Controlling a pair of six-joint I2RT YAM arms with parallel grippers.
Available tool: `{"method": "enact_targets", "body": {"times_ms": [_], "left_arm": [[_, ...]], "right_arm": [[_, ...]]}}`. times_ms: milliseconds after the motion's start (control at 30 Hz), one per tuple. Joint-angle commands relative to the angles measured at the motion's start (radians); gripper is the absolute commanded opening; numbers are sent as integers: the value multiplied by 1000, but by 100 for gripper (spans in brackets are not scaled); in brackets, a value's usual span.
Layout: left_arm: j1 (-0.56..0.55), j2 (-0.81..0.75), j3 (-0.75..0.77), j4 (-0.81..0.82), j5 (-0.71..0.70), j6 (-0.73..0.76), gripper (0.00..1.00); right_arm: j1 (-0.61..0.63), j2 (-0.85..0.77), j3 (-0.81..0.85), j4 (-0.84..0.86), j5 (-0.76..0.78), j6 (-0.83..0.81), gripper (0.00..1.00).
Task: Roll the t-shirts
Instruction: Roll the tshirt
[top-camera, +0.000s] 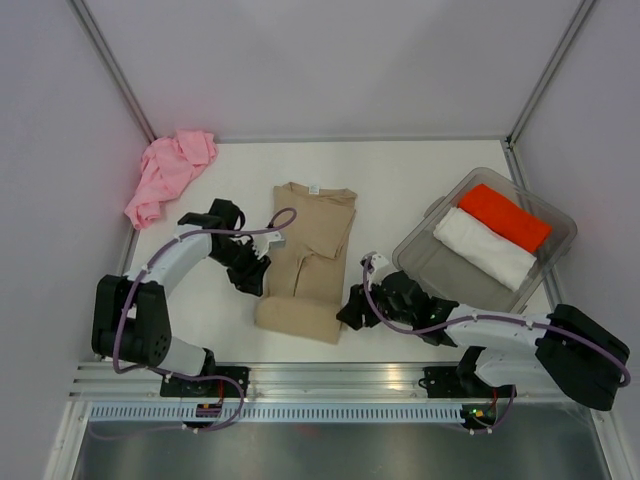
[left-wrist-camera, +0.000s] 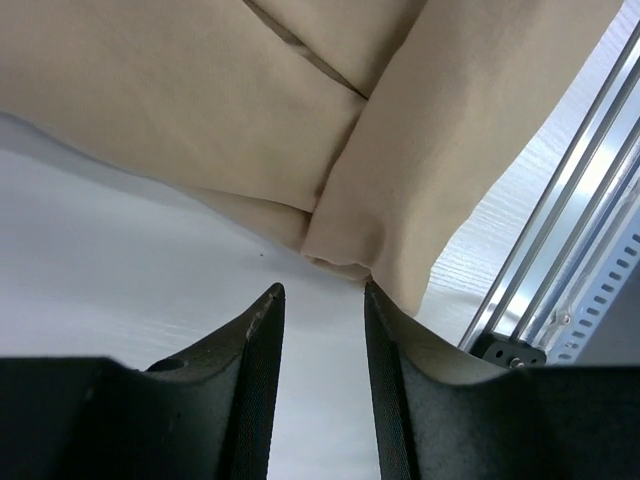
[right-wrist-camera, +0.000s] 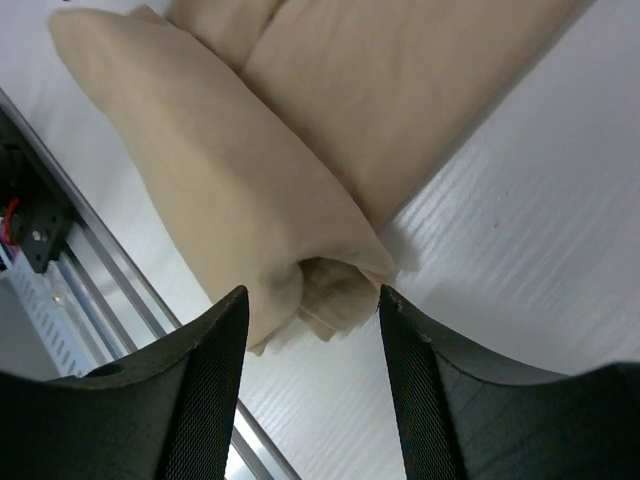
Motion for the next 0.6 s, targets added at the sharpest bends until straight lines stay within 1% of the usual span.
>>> {"method": "enact_targets", "body": {"times_ms": [0,33,100,233,300,333,400,433,533,567], "left_arm": [[-1,-48,-91,68,3,-45,43],[-2,-57,-132,91,4,-53,44],[-2,-56,-160,161,10,-76,45],[-4,-27,-177,218,55,-112,45],[-4,-19,-178,230,79,-128,45],[-4,-19,-180,235,102,-126,45],[-4,-22,-184,241,127,-125,45],[-6,-22,-186,246,139,-129,44],[-7,-30,-186,246,149,-125,43],[-7,-39,-189,246,149,-120,43]], "right_arm": [[20,94,21,36,13,45,61],[27,116,35,36,20,48,60],[32,171,45,42,21,56,61],[40,226,87,45,-11,61,59],[47,231,91,67,-22,65,54],[56,233,94,72,-29,75,49],[67,245,100,79,-31,81,45],[76,252,106,84,-42,88,41],[86,286,112,119,-60,101,30],[84,289,114,127,-69,101,28]]}}
